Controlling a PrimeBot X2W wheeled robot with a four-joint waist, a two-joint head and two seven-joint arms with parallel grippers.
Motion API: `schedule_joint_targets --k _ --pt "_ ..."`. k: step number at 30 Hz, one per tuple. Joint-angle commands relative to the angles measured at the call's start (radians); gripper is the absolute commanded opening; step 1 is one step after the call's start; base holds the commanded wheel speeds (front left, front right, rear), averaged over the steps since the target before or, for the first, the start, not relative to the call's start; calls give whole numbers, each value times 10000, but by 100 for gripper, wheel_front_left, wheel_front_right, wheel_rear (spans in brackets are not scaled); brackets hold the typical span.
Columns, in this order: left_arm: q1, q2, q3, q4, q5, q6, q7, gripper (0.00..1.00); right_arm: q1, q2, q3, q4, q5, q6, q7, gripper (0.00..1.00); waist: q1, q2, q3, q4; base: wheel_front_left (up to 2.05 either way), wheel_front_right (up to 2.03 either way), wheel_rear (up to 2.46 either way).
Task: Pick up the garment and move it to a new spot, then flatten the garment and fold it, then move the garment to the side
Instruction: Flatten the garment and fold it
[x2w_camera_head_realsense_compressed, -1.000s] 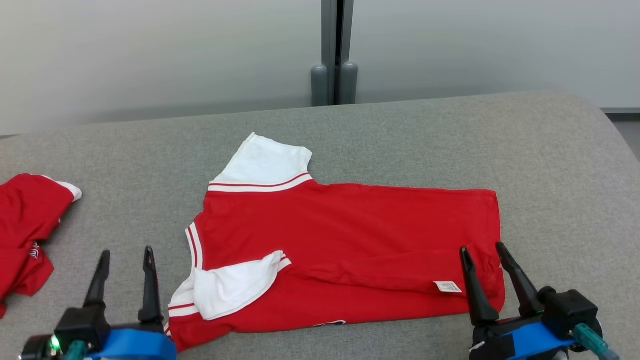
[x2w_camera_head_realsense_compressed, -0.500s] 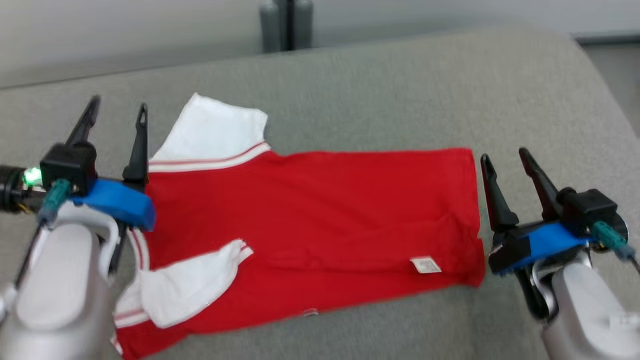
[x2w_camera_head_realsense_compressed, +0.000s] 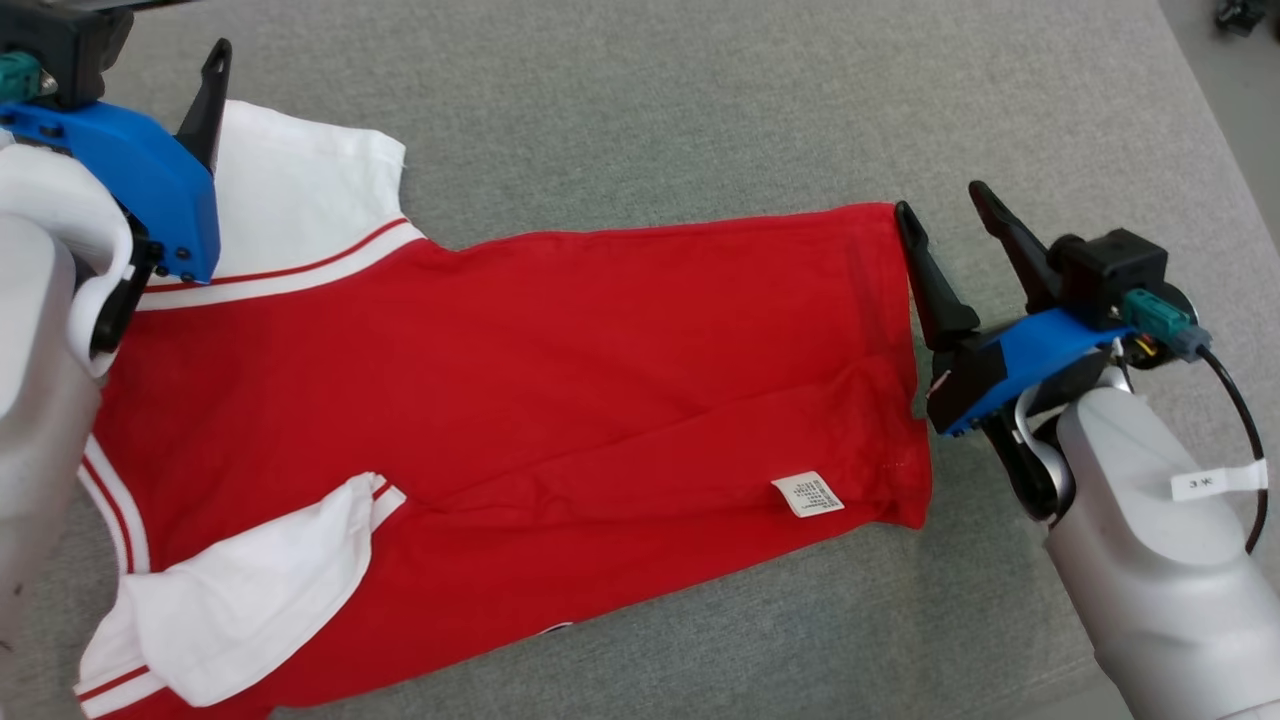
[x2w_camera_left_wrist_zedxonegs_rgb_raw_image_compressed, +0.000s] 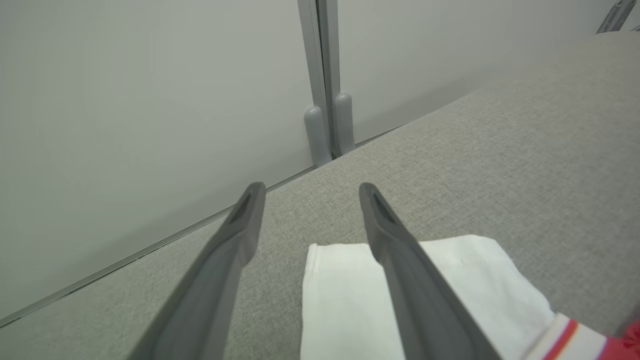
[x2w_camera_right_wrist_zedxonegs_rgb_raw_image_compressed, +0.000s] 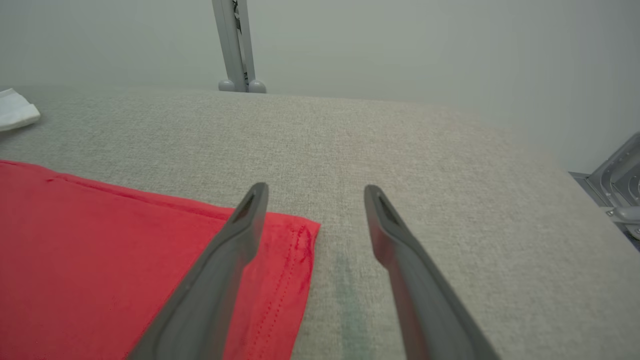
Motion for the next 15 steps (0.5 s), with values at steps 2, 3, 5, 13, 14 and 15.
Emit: schedule_joint_targets --k 2,3,5,13,14,15 --pt "-410 269 -530 201 -256 -1 218 100 -358 6 250 156 205 1 -87 100 -2 -5 164 -108 0 0 0" --pt "-537 361 -708 335 -451 5 310 100 -447 7 362 203 278 1 -115 100 -2 -5 243 -150 0 0 0" --pt "-671 396 -990 575 -774 8 473 100 -603 23 550 271 406 1 -145 100 -2 -5 358 -212 0 0 0" --pt "-1074 535 -1831 1443 -1743 8 920 100 -985 -58 1049 416 796 1 -222 100 -2 -5 679 -301 0 0 0" --pt "-1103 525 -1882 1508 -1924 8 983 100 -999 -68 1092 397 821 1 -225 100 -2 -5 708 -313 0 0 0" --pt "-1122 511 -1938 1548 -2127 8 1053 100 -1022 -77 1122 358 854 1 -220 100 -2 -5 730 -320 0 0 0"
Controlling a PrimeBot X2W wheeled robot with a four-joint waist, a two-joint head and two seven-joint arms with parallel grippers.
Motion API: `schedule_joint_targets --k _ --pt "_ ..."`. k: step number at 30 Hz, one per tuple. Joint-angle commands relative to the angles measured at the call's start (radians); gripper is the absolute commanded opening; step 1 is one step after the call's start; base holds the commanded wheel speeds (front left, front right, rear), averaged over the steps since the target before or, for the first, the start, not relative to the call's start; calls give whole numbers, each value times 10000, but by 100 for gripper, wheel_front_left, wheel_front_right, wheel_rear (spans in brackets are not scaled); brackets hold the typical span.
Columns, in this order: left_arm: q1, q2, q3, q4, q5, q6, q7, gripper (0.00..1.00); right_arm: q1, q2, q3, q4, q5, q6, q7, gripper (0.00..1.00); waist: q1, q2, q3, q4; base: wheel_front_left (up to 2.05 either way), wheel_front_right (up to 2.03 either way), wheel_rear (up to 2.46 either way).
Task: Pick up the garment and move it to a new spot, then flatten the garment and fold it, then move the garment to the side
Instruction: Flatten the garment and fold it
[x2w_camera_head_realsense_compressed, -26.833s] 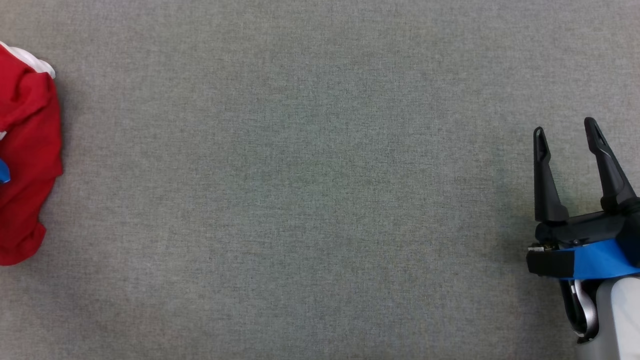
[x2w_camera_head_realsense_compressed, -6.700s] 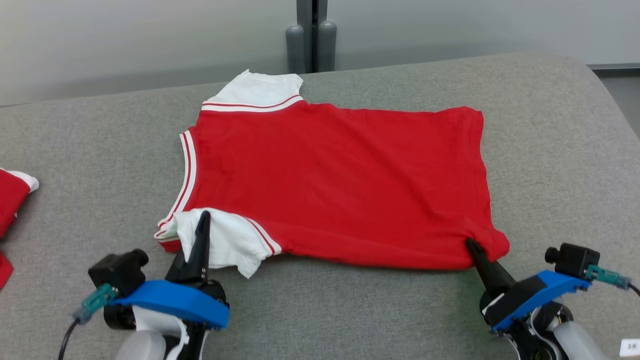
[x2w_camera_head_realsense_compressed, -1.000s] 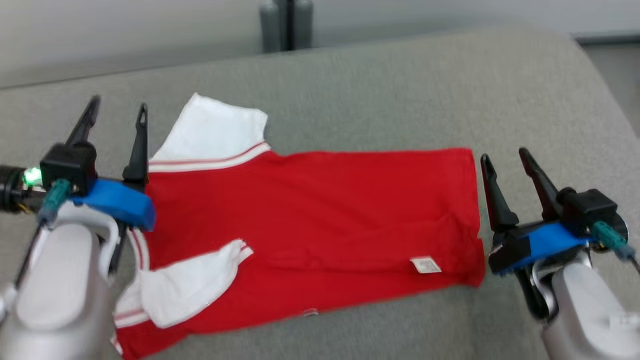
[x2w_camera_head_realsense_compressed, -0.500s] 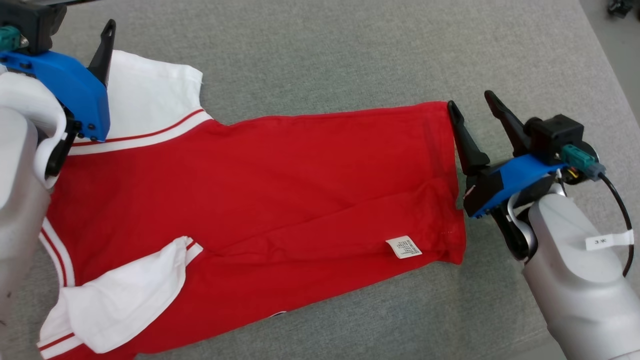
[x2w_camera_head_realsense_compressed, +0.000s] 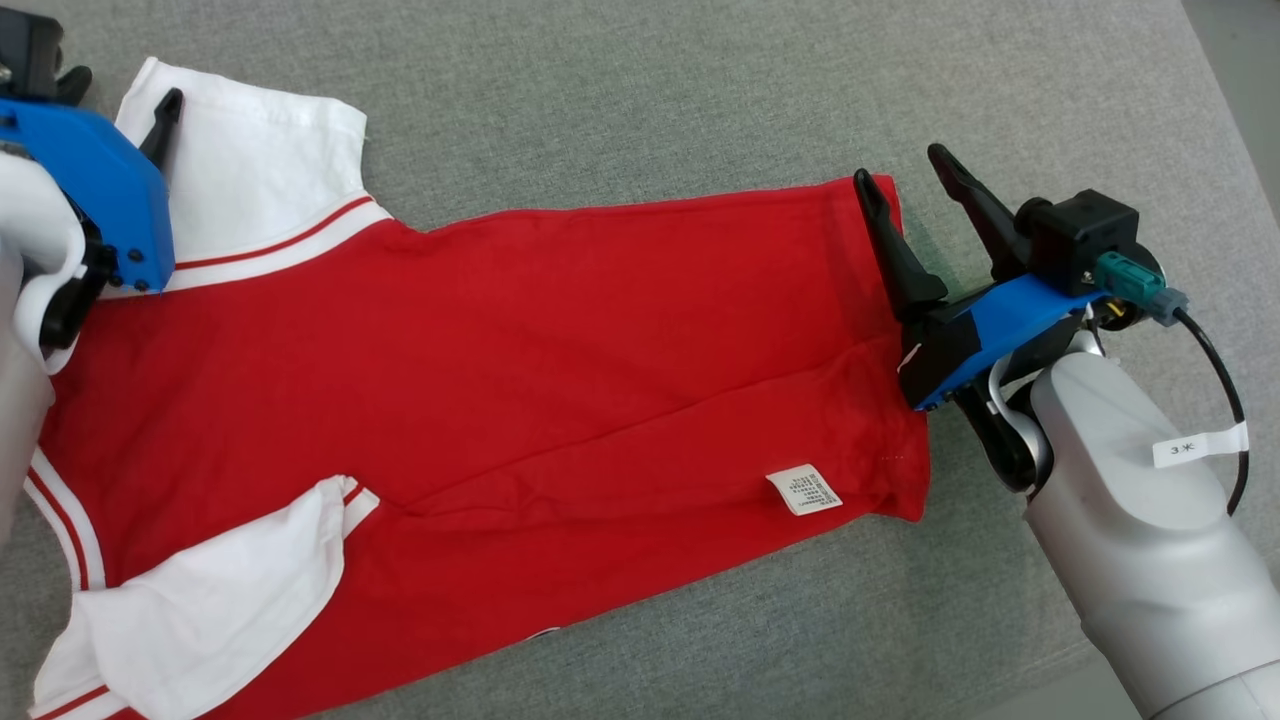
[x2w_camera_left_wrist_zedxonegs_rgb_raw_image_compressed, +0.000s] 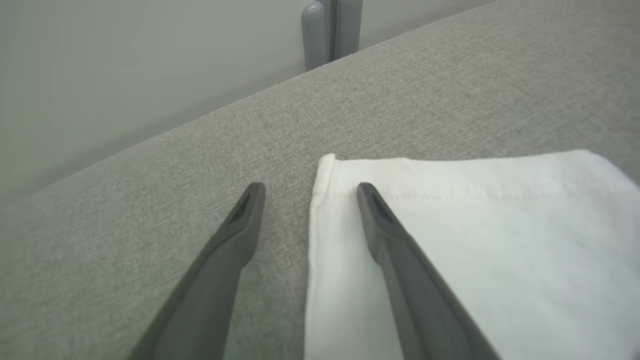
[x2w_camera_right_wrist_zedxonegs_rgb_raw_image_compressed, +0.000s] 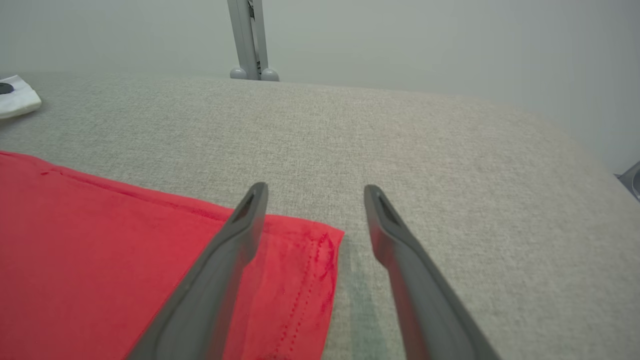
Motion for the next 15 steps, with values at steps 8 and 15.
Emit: schedule_joint_targets --k 8,15 --pt "-293 -339 -556 -75 -1430 19 465 100 -284 -236 456 308 417 1 -53 100 0 -2 81 15 0 0 0" --pt "-557 -336 -1241 -114 -1708 19 131 0 -444 -378 947 682 893 1 61 100 0 -2 56 43 0 0 0"
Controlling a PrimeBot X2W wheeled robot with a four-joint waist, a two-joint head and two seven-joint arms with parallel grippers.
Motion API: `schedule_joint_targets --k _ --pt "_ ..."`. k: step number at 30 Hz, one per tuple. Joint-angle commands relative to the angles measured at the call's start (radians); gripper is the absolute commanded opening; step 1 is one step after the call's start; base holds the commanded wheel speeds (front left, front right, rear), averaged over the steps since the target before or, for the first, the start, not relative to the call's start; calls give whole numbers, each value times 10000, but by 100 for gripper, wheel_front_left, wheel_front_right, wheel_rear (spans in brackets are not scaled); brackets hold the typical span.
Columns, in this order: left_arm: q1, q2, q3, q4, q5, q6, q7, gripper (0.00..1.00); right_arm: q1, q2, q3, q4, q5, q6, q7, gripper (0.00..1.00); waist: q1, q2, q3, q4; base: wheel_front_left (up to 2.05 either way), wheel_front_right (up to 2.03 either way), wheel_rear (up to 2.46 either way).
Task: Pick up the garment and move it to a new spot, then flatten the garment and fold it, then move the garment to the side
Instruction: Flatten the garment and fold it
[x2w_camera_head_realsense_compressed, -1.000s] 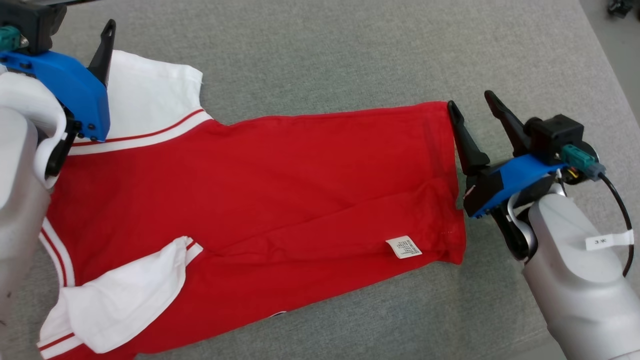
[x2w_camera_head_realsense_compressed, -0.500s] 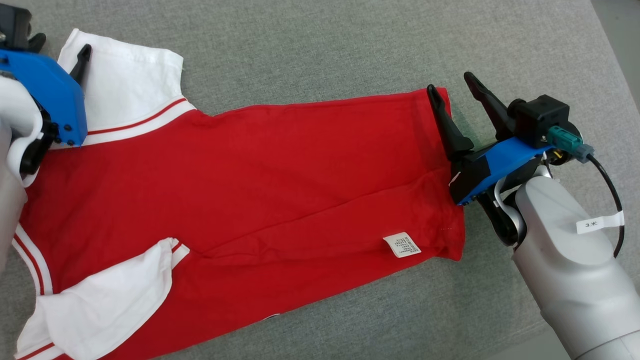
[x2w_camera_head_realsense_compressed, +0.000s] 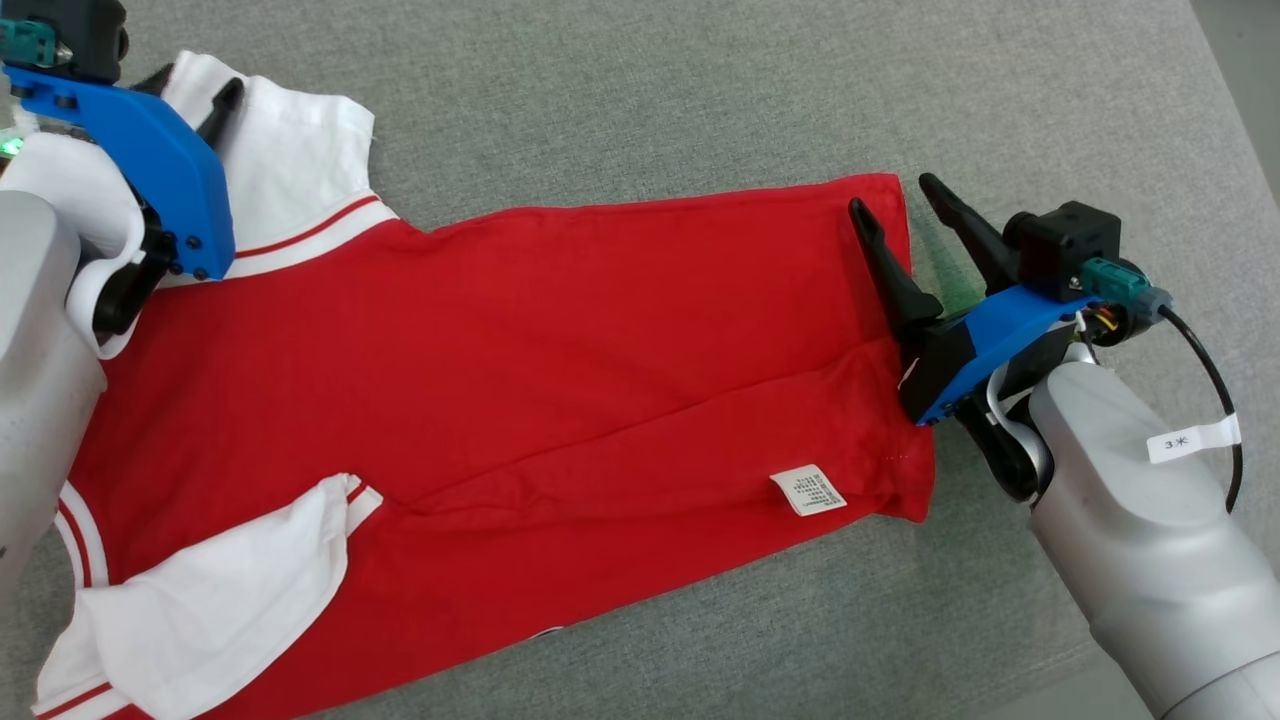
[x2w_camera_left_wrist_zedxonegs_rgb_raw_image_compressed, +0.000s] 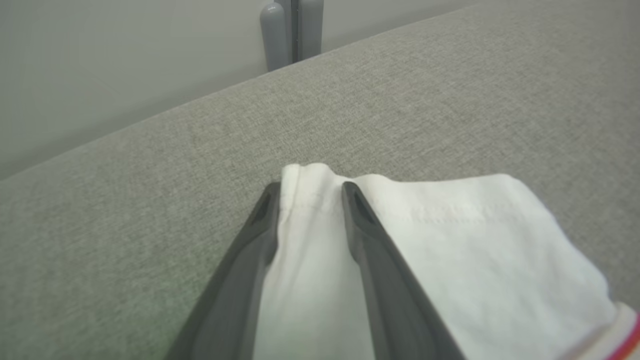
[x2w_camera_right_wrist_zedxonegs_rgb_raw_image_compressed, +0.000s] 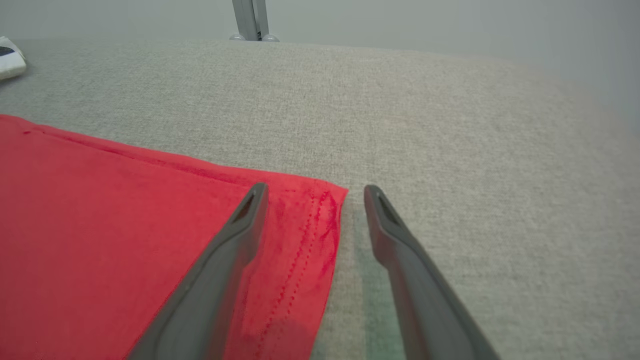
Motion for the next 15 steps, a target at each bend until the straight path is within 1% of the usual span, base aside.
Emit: schedule_joint_targets --k 1,8,12,14,15 --pt "-126 -31 -97 19 -63 19 -225 0 -244 -95 105 99 205 1 75 100 0 0 -25 32 0 0 0" --pt "-385 -67 -650 -83 -320 19 -929 0 -387 -421 549 490 817 1 356 100 0 0 -109 319 0 0 0" --pt "-530 -139 -983 -186 -442 19 -1210 0 -505 -485 842 632 1347 1 747 100 0 0 -89 520 0 0 0" --pt "-594 -136 -1138 -216 -517 19 -1341 0 -559 -409 970 616 1680 1 801 100 0 0 -59 597 0 0 0" --pt "-628 -140 -1214 -216 -556 19 -1404 0 -595 -397 1059 638 1823 1 935 47 0 0 -51 630 0 0 0"
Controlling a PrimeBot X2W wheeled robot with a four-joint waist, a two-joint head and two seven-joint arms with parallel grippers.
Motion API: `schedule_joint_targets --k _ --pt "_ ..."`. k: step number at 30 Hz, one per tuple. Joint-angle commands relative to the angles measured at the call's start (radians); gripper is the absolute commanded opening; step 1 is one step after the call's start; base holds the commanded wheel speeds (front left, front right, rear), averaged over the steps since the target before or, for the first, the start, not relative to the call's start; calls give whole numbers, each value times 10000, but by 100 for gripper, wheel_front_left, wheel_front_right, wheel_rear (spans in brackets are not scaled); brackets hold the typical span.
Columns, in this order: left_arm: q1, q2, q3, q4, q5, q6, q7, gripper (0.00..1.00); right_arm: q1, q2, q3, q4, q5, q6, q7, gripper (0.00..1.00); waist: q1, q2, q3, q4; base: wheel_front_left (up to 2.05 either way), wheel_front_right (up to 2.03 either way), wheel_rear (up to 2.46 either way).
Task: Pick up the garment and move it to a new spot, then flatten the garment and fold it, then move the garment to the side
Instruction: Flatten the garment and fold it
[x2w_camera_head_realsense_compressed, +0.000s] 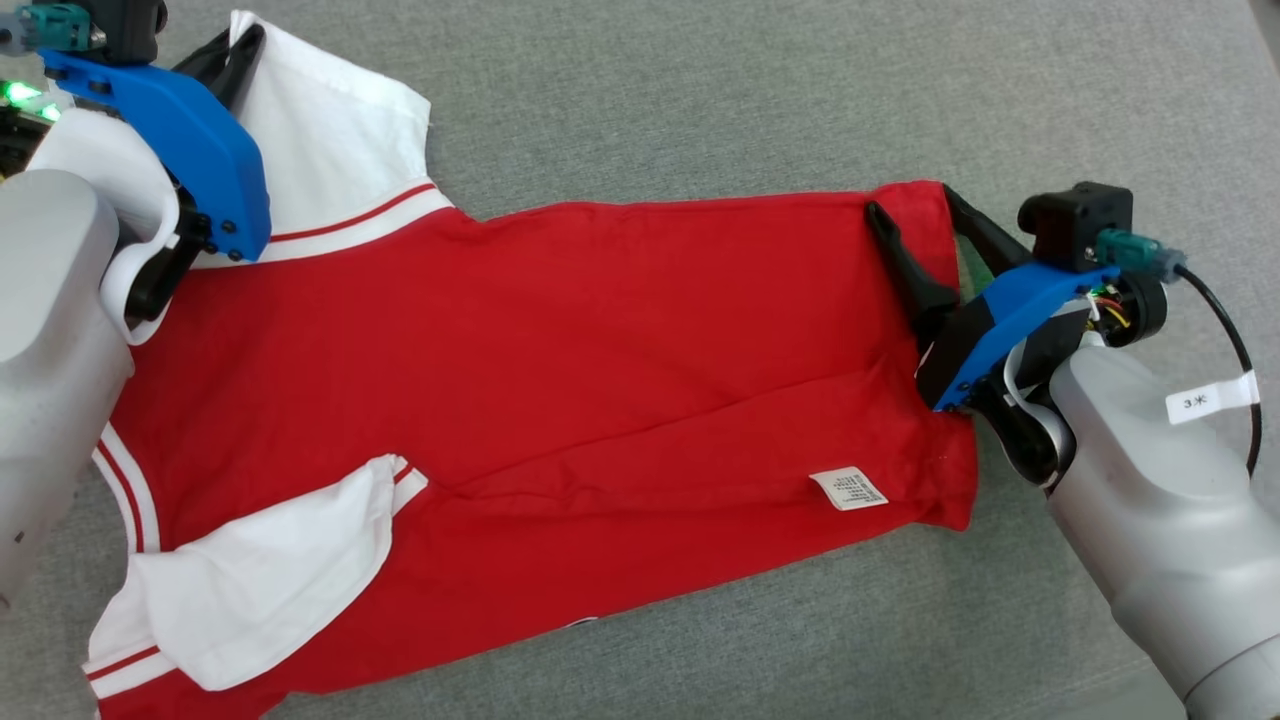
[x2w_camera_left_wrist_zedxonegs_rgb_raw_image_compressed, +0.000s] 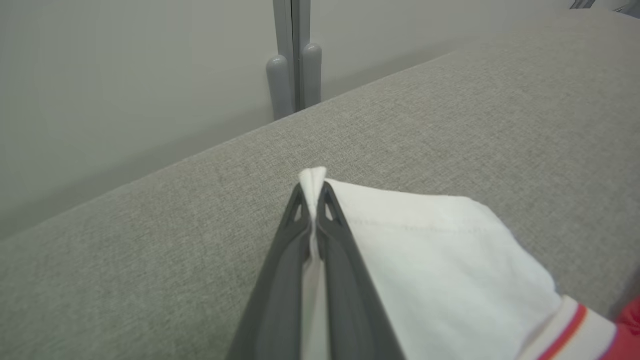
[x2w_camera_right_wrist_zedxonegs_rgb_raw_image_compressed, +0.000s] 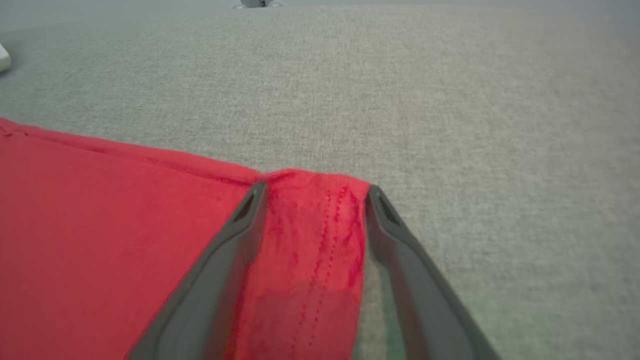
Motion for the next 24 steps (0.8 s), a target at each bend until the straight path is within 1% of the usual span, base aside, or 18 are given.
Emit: schedule_joint_targets --k 1,4,6,10,14,18,20,22,24 --pt "-186 -39 -144 -11 -97 19 -129 0 -159 10 236 37 184 5 235 0 0 0 28 83 0 0 0" --pt "-280 -47 -230 34 -222 19 -448 0 -344 -32 453 -8 433 5 152 0 0 0 20 160 0 0 0" --pt "-308 -37 -251 83 -313 19 -732 0 -529 -121 491 -33 536 3 -101 0 0 0 -27 207 0 0 0" --pt "-310 -6 -187 141 -490 19 -1428 0 -716 -184 444 227 390 3 -583 0 0 0 -262 322 0 0 0" --pt "93 -56 -138 -63 -733 18 -2194 0 -581 -175 351 432 276 3 -815 0 0 0 -648 522 0 0 0" --pt "658 -118 -84 -575 -878 18 -2815 0 -101 -303 272 526 222 3 -873 0 0 0 -1072 808 0 0 0" --pt "878 -129 -47 -722 -907 19 -2914 0 1 -360 200 461 182 3 -876 0 0 0 -1175 878 0 0 0" --pt "1301 -23 40 -1113 -850 54 -3054 0 241 -464 -141 149 102 3 -881 0 0 0 -1358 1003 0 0 0" --pt "1827 82 253 -1627 -824 195 -3128 0 657 -523 -566 -178 -86 3 -877 0 0 0 -1516 1103 0 0 0"
